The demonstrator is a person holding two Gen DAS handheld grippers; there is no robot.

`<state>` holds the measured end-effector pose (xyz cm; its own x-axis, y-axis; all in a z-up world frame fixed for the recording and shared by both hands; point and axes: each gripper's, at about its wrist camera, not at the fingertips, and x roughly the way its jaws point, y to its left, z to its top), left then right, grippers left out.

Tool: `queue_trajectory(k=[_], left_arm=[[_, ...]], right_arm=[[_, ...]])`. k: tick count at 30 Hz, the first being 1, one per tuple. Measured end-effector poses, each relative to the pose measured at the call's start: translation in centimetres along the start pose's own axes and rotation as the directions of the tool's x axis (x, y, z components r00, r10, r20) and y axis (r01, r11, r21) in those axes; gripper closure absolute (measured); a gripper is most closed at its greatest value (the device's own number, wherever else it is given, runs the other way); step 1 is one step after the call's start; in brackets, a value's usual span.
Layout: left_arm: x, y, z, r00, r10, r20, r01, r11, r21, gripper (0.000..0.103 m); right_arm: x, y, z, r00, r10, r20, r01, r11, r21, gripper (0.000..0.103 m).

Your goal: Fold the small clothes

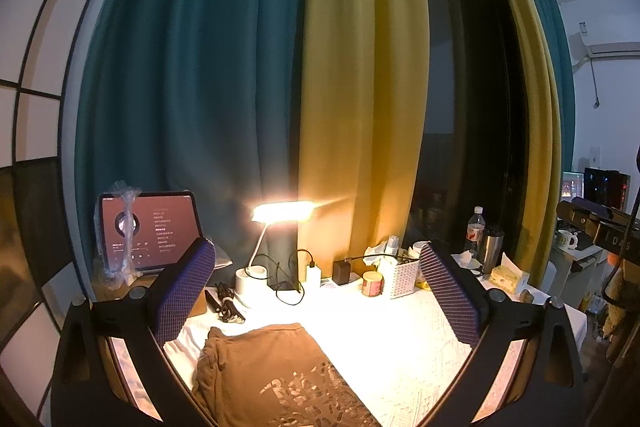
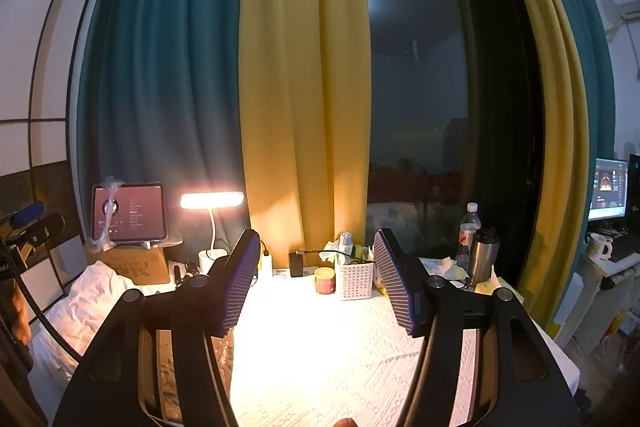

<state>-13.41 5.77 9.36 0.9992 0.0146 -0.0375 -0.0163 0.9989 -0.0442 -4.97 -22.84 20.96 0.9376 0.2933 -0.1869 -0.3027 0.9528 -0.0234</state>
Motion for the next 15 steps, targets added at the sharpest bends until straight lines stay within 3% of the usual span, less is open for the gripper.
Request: queue_trajectory(k=[15], left_arm=[[0.05, -0.06, 0.01, 1.000, -0.003, 0.000, 0.003, 1.000, 0.004, 0.002]], right_arm=[[-0.04, -0.37, -0.27, 1.000, -0.002, -0.001, 0.002, 1.000, 0.002, 0.040]])
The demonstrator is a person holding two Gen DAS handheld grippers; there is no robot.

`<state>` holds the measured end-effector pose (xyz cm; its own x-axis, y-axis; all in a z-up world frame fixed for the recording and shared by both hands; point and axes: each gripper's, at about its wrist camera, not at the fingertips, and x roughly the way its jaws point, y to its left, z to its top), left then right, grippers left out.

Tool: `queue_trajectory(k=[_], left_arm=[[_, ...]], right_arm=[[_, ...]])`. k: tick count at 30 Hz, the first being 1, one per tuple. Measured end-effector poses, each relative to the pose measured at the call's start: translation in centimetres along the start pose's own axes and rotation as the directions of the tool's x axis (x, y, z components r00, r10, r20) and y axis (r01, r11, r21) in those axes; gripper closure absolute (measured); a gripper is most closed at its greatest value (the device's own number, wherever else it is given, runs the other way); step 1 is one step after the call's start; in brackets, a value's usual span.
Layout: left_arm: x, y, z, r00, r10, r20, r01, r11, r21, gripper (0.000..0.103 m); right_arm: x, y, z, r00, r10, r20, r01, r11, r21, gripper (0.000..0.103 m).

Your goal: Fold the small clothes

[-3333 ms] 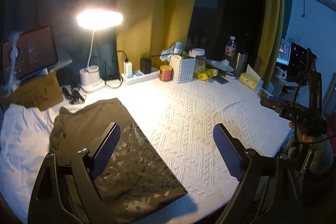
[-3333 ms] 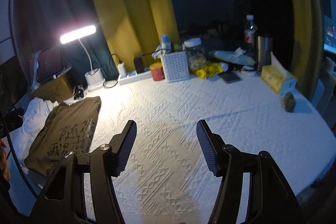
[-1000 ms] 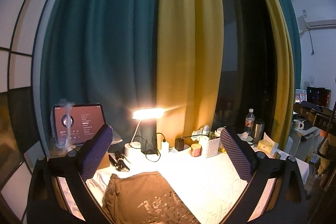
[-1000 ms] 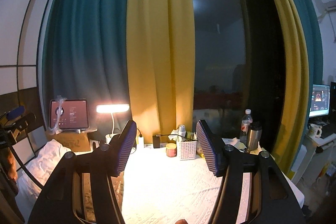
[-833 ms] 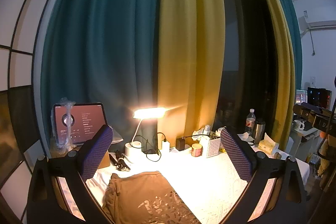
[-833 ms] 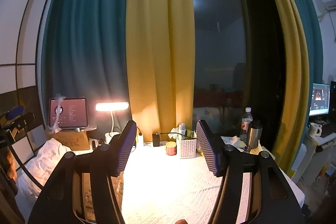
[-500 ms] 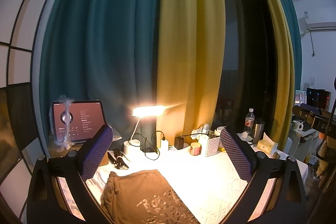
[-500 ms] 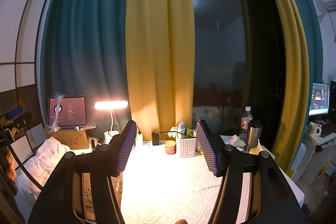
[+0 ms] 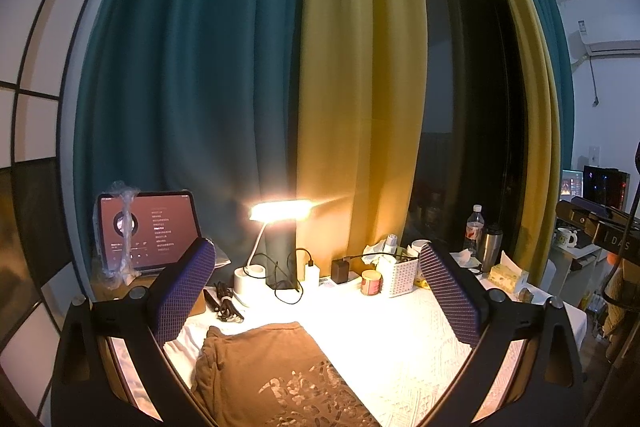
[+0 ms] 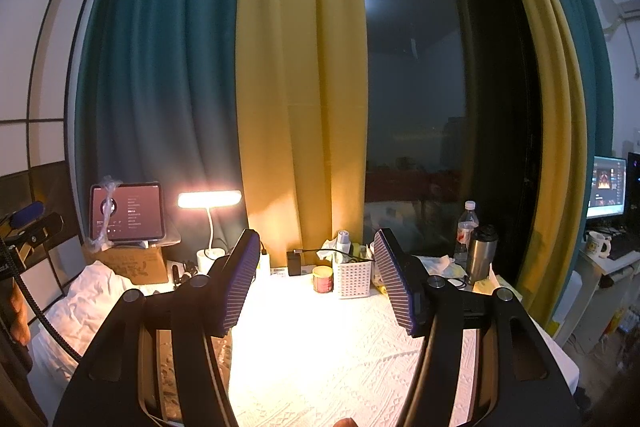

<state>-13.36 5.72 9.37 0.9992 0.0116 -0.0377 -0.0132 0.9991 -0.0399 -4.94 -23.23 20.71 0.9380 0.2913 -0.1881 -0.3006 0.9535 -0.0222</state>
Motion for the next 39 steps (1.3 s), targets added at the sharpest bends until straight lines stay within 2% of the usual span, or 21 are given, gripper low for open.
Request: queue_trajectory(k=[30, 39], left_arm=[[0.3, 0.0, -0.4, 1.000, -0.003, -0.017, 0.003, 1.000, 0.002, 0.002], [1.1, -0.3, -0.6, 0.999, -0.007, -0.037, 0.007, 1.000, 0.006, 0.002]], right_arm=[[-0.1, -0.1, -0.5, 1.000, -0.003, -0.010, 0.003, 1.000, 0.003, 0.040], [0.2, -0.3, -1.5, 0.999, 0.006, -0.042, -0.006, 1.000, 0.004, 0.040]])
